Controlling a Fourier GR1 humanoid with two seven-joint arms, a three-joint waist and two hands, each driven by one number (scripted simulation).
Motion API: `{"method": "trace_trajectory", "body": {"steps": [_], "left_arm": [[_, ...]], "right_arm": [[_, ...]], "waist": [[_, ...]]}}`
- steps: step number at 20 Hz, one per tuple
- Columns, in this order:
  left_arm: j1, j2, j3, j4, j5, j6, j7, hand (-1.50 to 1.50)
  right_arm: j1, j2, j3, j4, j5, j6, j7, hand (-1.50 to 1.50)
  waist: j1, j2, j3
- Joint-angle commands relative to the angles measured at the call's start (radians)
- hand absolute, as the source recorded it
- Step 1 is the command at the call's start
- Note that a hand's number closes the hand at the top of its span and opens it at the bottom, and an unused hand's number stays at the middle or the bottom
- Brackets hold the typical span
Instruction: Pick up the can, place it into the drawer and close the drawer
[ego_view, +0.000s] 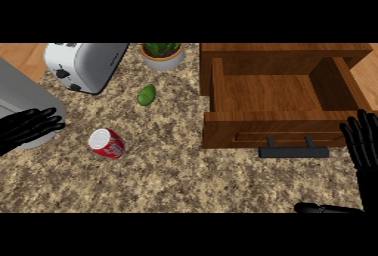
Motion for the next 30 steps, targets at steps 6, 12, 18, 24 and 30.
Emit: {"method": "trace_trajectory", "body": {"steps": [6, 12, 18, 24, 30], "left_arm": [[-0.110, -0.109, 0.034, 0.150, -0.116, -0.108, 0.013, -1.50], [-0.113, -0.190, 0.068, 0.195, -0.273, -0.156, -0.054, -1.50], [-0.093, -0.280, 0.092, 0.206, -0.499, -0.148, -0.183, -1.50], [-0.115, -0.304, 0.090, 0.319, -0.641, -0.150, -0.304, -1.50], [-0.207, -0.287, 0.066, 0.437, -0.744, -0.081, -0.411, -1.50]], "right_arm": [[0.018, -0.008, -0.062, 0.064, -0.031, 0.061, -0.083, -1.50], [0.059, -0.005, -0.086, -0.009, -0.051, 0.070, -0.036, -1.50], [0.072, 0.038, -0.034, 0.055, 0.016, 0.075, -0.131, -1.50], [0.024, -0.011, -0.095, 0.020, -0.045, 0.097, -0.048, -1.50], [0.032, -0.012, -0.127, 0.080, -0.058, 0.123, -0.113, -1.50]], "waist": [[0.002, 0.000, 0.000], [0.001, 0.000, -0.001], [0.003, 0.001, -0.001], [0.000, 0.002, -0.002], [-0.005, 0.003, -0.001]]}}
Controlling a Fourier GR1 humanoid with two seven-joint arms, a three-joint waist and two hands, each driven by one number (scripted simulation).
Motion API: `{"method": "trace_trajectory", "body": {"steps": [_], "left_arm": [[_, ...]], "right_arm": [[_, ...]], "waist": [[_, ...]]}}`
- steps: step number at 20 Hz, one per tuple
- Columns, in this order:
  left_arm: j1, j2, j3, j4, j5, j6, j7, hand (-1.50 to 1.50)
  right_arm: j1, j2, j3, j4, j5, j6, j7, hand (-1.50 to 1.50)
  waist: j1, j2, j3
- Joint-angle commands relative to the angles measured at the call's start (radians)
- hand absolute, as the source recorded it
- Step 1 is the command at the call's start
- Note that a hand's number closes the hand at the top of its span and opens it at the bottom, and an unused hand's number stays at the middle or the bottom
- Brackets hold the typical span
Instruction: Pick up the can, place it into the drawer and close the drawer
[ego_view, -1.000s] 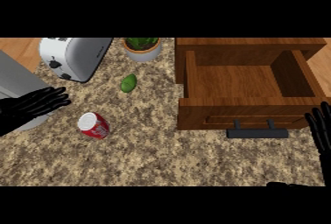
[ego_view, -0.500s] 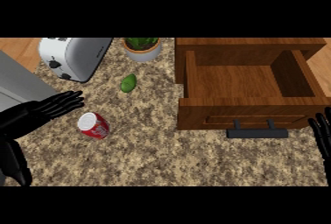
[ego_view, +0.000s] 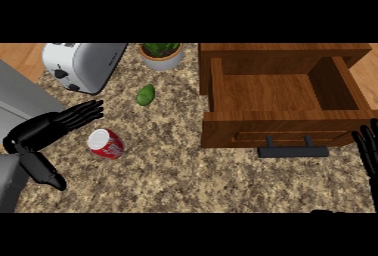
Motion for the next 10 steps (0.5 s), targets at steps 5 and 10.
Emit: {"method": "trace_trajectory", "body": {"steps": [5, 10], "left_arm": [[-0.034, 0.017, -0.047, 0.145, -0.145, -0.041, -0.286, -1.50], [-0.104, 0.000, -0.118, 0.256, -0.210, 0.053, -0.363, -1.50]], "right_arm": [[0.031, 0.020, 0.014, -0.007, 0.020, 0.009, -0.013, -1.50], [-0.017, 0.018, 0.015, 0.000, 0.025, -0.008, 0.019, -1.50]], "waist": [[-0.004, 0.001, 0.000], [-0.015, 0.005, -0.001]]}}
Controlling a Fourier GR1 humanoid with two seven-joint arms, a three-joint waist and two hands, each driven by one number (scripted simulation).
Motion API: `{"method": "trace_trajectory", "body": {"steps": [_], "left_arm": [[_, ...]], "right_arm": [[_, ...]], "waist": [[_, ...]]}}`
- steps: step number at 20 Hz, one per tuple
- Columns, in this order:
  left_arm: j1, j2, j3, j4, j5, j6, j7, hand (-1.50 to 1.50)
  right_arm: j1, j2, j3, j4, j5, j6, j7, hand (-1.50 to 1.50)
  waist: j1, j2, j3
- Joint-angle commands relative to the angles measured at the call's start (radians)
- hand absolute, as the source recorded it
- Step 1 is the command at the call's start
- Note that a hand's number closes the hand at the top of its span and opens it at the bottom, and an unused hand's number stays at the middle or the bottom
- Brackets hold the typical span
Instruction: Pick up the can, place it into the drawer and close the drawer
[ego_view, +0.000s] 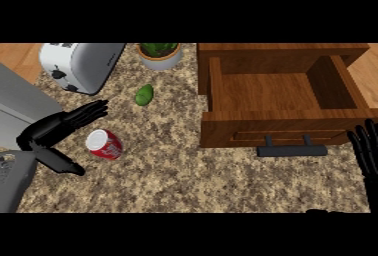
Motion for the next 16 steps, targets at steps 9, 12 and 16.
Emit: {"method": "trace_trajectory", "body": {"steps": [9, 12, 16], "left_arm": [[-0.050, 0.083, -0.133, 0.243, -0.112, -0.039, -0.388, -1.50], [-0.046, 0.060, -0.172, 0.297, -0.132, 0.026, -0.437, -1.50], [-0.090, 0.063, -0.209, 0.363, -0.139, 0.039, -0.475, -1.50]], "right_arm": [[-0.005, 0.022, 0.036, -0.038, 0.028, -0.013, 0.024, -1.50], [0.021, 0.023, 0.029, -0.087, 0.011, -0.008, 0.031, -1.50], [-0.039, 0.034, 0.059, -0.045, 0.056, -0.037, 0.057, -1.50]], "waist": [[-0.010, 0.003, -0.001], [-0.024, 0.005, -0.002], [-0.014, 0.008, -0.003]]}}
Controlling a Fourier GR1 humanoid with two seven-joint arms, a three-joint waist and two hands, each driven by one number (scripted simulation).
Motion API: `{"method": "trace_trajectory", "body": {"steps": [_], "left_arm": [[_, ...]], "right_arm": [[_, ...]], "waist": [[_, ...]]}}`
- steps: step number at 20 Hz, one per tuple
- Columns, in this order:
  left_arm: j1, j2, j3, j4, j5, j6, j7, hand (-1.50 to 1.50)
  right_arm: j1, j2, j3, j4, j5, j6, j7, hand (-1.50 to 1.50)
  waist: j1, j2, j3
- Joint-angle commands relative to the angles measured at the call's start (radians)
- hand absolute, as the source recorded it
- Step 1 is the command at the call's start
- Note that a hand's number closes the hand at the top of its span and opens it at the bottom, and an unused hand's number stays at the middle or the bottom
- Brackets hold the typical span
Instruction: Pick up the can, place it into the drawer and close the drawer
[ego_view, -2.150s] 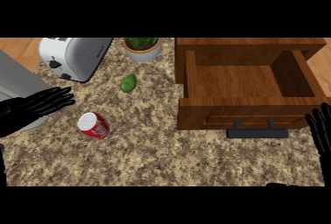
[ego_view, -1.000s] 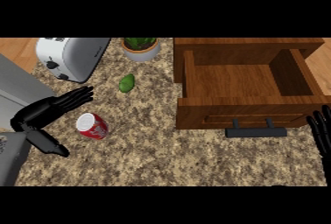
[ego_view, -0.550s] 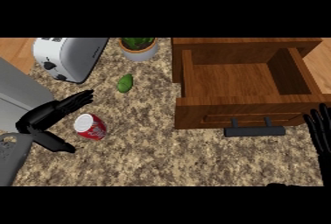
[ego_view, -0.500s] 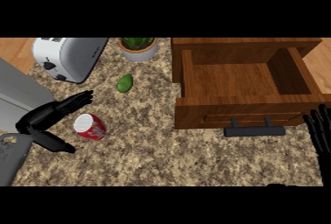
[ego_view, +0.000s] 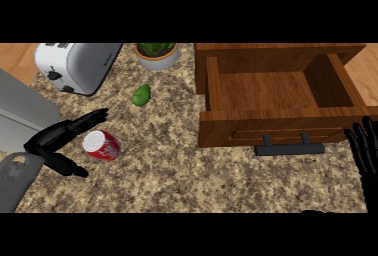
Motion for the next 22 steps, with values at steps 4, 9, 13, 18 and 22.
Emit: {"method": "trace_trajectory", "body": {"steps": [4, 9, 13, 18, 22], "left_arm": [[-0.062, 0.008, -0.048, 0.165, -0.014, -0.146, -0.199, -1.50], [-0.068, -0.035, -0.085, 0.216, -0.028, -0.092, -0.250, -1.50], [-0.141, -0.032, -0.099, 0.274, -0.026, -0.112, -0.232, -1.50], [-0.150, -0.084, -0.127, 0.321, -0.042, -0.045, -0.271, -1.50], [-0.139, -0.088, -0.151, 0.336, -0.055, -0.036, -0.302, -1.50]], "right_arm": [[-0.025, -0.028, -0.048, 0.033, -0.048, 0.026, -0.014, -1.50], [-0.007, -0.018, -0.040, 0.023, -0.024, 0.015, -0.013, -1.50], [-0.033, -0.043, -0.052, -0.017, -0.057, 0.021, 0.058, -1.50], [0.011, -0.017, -0.041, -0.009, -0.059, 0.036, 0.002, -1.50], [0.023, -0.004, -0.019, -0.082, -0.020, 0.004, 0.054, -1.50]], "waist": [[-0.007, 0.004, 0.000], [0.000, 0.001, 0.001], [-0.006, 0.002, 0.000], [-0.011, 0.004, 0.000], [-0.001, -0.001, 0.000]]}}
